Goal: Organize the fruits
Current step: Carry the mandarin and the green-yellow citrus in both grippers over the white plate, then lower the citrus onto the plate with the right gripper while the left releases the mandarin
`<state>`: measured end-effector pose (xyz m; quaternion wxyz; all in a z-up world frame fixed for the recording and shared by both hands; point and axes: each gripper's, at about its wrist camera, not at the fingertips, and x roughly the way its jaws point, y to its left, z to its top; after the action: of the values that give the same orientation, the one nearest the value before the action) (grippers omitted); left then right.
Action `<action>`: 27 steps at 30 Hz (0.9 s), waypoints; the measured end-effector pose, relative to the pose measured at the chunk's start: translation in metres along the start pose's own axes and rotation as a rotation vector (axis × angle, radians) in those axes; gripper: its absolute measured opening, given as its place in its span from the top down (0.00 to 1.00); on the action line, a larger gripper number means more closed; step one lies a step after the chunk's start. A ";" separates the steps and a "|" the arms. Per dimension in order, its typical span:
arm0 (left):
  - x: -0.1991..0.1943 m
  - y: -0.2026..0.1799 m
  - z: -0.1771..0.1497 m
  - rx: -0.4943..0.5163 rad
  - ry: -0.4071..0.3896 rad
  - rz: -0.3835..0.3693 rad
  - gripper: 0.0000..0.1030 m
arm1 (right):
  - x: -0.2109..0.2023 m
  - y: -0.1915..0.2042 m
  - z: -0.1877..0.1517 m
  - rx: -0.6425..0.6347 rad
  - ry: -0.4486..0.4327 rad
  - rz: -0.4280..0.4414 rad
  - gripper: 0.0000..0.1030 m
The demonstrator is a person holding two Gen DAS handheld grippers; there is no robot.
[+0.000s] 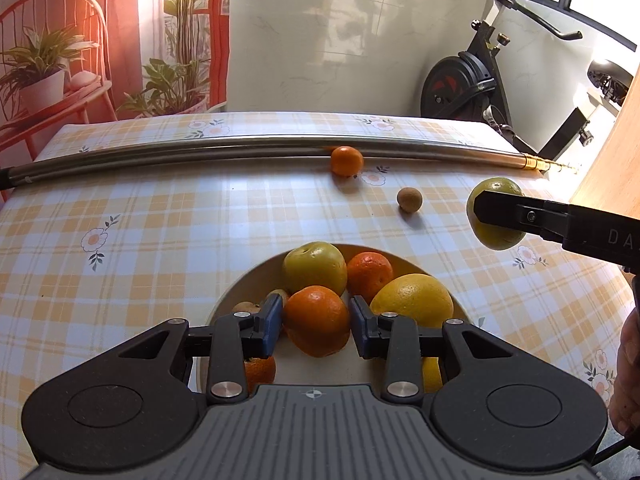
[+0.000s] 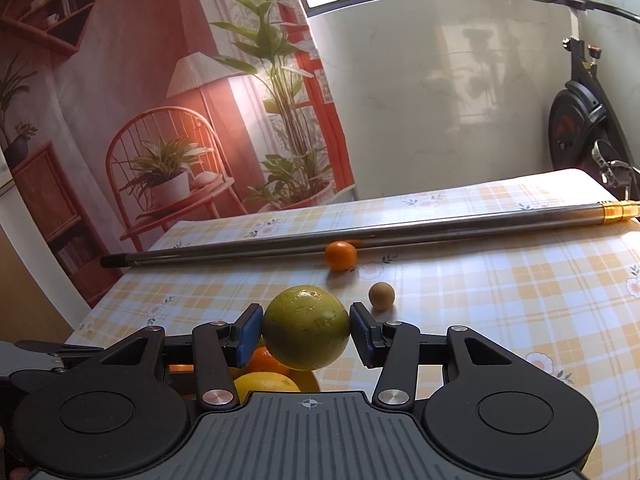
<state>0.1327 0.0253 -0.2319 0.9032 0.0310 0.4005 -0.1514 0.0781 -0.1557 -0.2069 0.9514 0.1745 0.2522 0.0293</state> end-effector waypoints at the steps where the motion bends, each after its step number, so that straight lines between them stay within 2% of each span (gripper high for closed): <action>1: 0.002 0.000 -0.002 0.004 0.009 0.002 0.63 | 0.001 -0.001 -0.001 0.003 0.001 0.002 0.57; 9: 0.013 0.001 -0.006 0.023 0.060 0.029 0.63 | 0.009 -0.003 -0.001 0.025 0.021 0.011 0.57; 17: 0.019 -0.003 -0.006 0.046 0.074 0.028 0.63 | 0.009 -0.004 -0.002 0.026 0.021 0.015 0.57; 27: 0.007 0.004 -0.001 0.002 0.018 -0.003 0.61 | 0.007 0.002 -0.002 -0.002 0.028 0.022 0.57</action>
<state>0.1377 0.0276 -0.2377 0.8993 0.0325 0.4085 -0.1527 0.0832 -0.1520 -0.2106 0.9476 0.1756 0.2636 0.0423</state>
